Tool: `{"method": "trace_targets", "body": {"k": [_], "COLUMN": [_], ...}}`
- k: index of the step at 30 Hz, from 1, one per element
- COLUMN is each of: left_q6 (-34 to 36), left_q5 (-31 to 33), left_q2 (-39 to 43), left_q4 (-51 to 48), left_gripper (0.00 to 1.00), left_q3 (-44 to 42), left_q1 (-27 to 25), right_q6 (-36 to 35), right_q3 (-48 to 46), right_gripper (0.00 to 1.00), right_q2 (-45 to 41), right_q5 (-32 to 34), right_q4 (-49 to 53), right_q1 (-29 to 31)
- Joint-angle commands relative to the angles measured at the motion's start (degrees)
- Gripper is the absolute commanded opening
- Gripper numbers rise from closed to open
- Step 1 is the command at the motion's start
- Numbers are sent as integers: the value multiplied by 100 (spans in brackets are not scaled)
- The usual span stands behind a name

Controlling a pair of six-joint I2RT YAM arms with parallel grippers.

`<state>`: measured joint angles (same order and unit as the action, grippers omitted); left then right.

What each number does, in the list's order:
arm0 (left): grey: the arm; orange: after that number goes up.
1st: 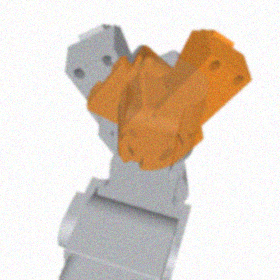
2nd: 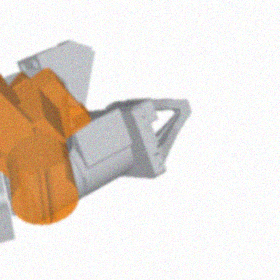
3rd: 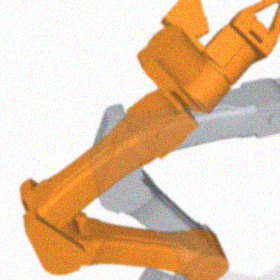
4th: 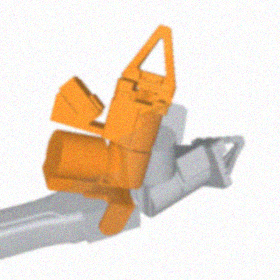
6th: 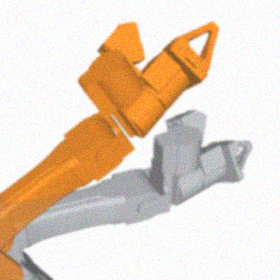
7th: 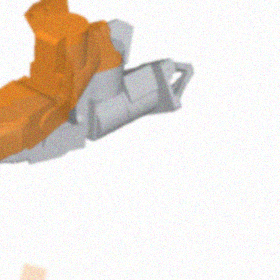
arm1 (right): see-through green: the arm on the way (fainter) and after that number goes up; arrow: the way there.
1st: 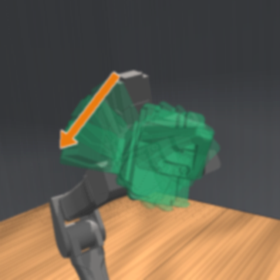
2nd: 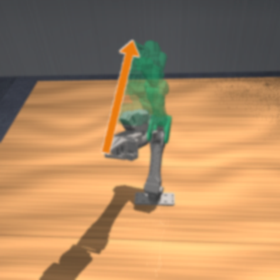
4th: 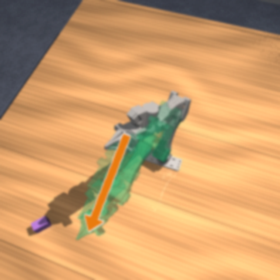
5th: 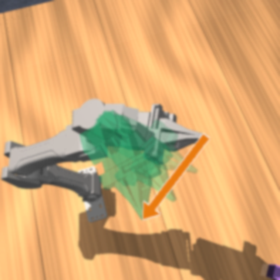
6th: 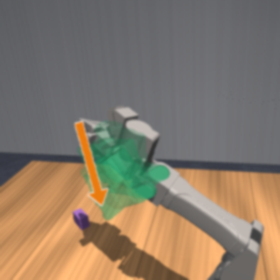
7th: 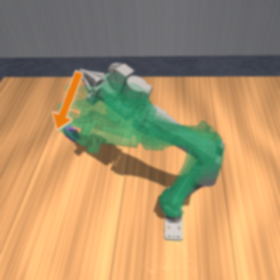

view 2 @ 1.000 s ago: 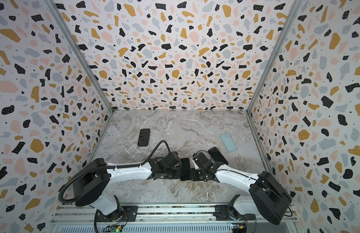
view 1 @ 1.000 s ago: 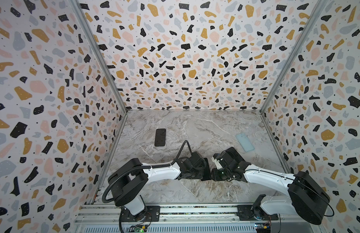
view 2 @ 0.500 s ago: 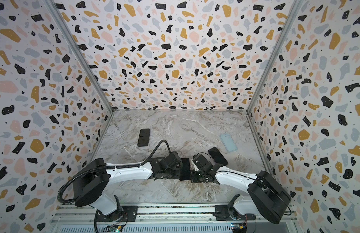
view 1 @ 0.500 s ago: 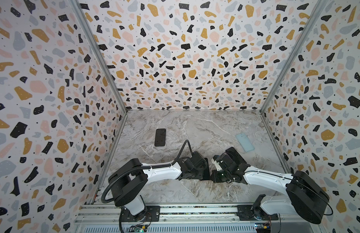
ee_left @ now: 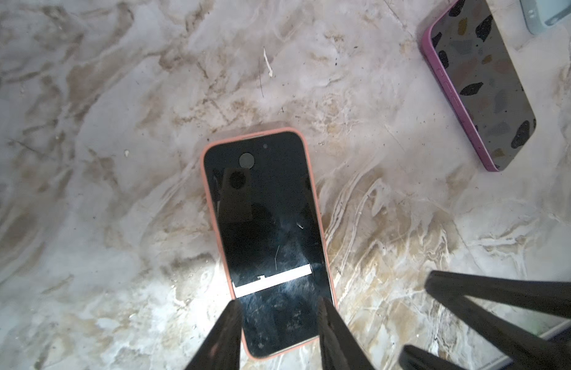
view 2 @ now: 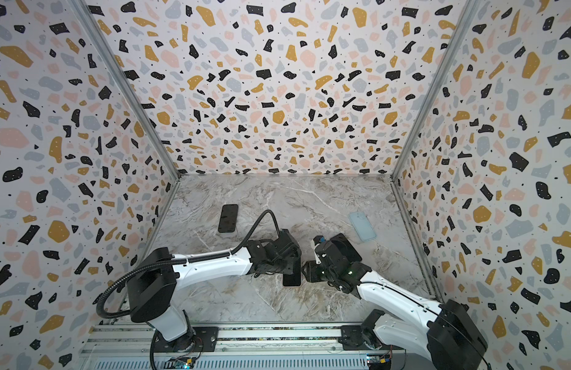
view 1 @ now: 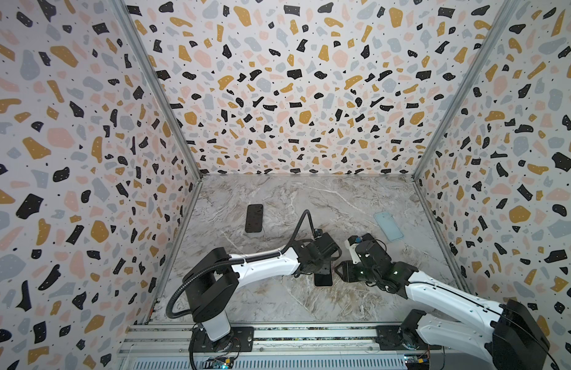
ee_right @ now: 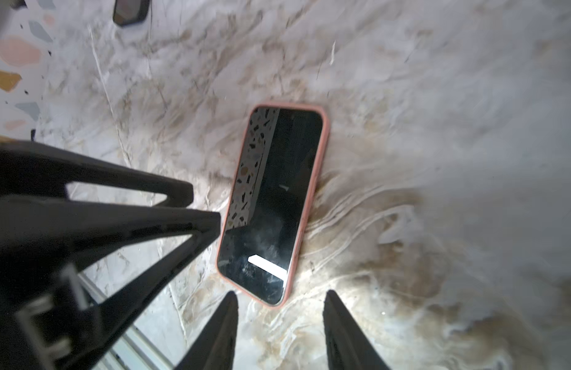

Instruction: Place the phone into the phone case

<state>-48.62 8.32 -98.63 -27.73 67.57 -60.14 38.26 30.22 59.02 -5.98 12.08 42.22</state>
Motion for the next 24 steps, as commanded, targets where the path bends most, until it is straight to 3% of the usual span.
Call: {"method": "trace_targets", "body": {"k": [1, 9, 15, 19, 24], "left_q6": [164, 86, -45, -77, -60], "left_q5": [642, 663, 765, 748, 495], "left_q2": [-309, -743, -826, -1020, -1249], "left_q4": [-691, -793, -898, -992, -872], "left_gripper": [43, 56, 90, 100, 100], "left_q3": [443, 852, 869, 1003, 1131], "left_q1": [-178, -288, -297, -297, -297], "right_q6": [-177, -504, -413, -398, -398], "right_q3": [-210, -446, -650, -766, -874], "right_gripper": [51, 65, 89, 91, 92], "right_q2": [-259, -625, -662, -740, -839], "right_q5": [309, 274, 203, 85, -109], "right_q4": [176, 328, 207, 114, -12], "right_q1": [-222, -679, -773, -996, -1188]}}
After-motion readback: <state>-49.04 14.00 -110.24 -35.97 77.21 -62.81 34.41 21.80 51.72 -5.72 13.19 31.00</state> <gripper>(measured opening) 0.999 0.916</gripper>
